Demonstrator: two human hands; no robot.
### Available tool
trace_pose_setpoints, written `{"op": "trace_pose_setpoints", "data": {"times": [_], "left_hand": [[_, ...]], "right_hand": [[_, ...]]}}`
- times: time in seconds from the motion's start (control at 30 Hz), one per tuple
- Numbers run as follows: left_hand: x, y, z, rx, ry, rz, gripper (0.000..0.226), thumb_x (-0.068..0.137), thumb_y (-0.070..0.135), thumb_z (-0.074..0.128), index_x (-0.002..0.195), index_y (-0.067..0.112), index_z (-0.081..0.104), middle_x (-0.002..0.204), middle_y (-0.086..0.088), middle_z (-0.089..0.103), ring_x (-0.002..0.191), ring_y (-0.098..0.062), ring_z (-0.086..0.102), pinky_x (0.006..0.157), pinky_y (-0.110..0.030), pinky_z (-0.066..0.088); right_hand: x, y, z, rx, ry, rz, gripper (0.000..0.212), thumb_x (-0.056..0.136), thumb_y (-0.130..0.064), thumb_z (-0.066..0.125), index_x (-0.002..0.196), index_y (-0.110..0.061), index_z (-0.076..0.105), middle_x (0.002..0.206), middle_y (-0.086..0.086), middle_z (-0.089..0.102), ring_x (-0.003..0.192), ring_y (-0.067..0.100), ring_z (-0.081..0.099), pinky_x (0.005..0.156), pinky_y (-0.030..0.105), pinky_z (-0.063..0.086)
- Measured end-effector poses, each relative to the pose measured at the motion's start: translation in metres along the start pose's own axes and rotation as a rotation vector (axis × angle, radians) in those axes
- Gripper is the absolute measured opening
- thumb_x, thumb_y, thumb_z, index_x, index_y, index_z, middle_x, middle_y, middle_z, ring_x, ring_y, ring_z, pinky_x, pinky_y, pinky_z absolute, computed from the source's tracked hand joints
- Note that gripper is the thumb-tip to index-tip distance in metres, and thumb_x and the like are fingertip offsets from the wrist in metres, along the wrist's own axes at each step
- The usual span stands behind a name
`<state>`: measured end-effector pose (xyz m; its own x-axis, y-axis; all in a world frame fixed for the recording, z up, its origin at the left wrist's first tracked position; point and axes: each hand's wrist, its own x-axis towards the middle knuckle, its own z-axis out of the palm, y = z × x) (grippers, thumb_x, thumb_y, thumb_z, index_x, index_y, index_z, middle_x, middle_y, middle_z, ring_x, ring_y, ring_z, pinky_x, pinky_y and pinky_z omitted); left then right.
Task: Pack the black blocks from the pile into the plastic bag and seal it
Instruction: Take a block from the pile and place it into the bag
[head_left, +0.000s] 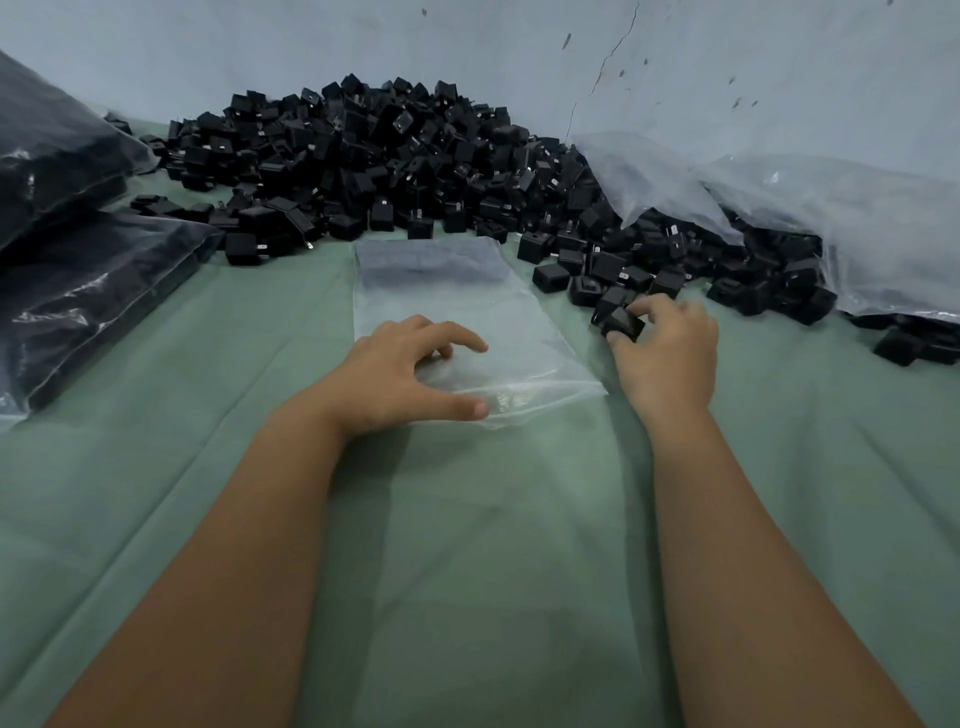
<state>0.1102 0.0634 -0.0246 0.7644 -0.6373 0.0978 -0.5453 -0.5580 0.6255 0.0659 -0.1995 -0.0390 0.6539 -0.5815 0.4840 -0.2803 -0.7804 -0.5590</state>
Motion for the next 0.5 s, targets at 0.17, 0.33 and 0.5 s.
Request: {"op": "trace_pose_setpoints", "data": {"times": [0.17,0.33,0.5], "left_hand": [[0.001,0.005,-0.003,0.077,-0.085,-0.037,0.045,0.053,0.070,0.056,0.089,0.043,0.048,0.109,0.013,0.047,0.107,-0.016,0.043,0.095,-0.036,0.035],[-0.001,0.013,-0.001,-0.206,0.065,-0.039,0.012,0.079,0.027,0.067,0.081,0.031,0.056,0.085,0.014,0.066,0.086,-0.003,0.061,0.079,-0.025,0.048],[-0.002,0.005,-0.002,-0.425,0.283,-0.062,0.007,0.088,0.000,0.061,0.085,0.006,0.063,0.076,-0.004,0.067,0.068,-0.010,0.061,0.064,-0.023,0.050]], "right_hand": [[-0.022,-0.055,-0.015,0.359,0.265,-0.310,0.027,0.080,-0.012,0.067,0.107,-0.011,0.061,0.103,0.002,0.054,0.096,0.022,0.055,0.080,0.027,0.043],[-0.086,-0.118,0.000,0.792,-0.096,-0.503,0.028,0.080,-0.006,0.064,0.105,-0.012,0.054,0.097,-0.005,0.056,0.089,0.005,0.054,0.079,0.014,0.043],[-0.090,-0.115,0.004,0.606,-0.139,-0.480,0.009,0.077,-0.021,0.056,0.082,-0.018,0.050,0.068,-0.007,0.053,0.062,0.010,0.048,0.054,0.026,0.042]]}}
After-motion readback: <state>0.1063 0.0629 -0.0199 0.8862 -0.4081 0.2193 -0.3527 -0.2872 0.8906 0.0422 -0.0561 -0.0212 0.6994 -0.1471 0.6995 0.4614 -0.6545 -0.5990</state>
